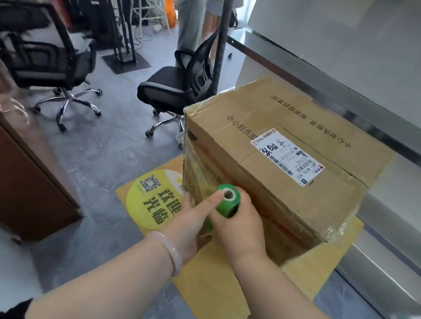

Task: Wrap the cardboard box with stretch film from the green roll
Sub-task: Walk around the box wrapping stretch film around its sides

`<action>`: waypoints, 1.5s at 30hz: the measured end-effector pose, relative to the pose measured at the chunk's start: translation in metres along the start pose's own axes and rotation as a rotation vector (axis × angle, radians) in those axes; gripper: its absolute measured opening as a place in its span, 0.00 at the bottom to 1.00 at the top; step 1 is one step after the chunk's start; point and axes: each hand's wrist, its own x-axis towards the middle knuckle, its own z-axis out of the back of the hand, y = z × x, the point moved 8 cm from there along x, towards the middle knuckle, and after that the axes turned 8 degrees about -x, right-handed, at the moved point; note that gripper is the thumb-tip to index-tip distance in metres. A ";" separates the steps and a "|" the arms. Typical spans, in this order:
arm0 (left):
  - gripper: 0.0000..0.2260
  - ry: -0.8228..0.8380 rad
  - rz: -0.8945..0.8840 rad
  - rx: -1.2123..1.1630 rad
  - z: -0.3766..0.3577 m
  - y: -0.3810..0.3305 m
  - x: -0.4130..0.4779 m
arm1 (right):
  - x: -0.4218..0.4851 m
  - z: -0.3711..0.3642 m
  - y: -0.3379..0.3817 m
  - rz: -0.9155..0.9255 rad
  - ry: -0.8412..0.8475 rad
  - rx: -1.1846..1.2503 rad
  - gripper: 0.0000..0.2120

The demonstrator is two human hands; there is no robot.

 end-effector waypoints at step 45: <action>0.44 -0.300 -0.189 -0.302 -0.178 0.161 -0.055 | -0.026 0.169 -0.125 0.347 0.527 -0.011 0.25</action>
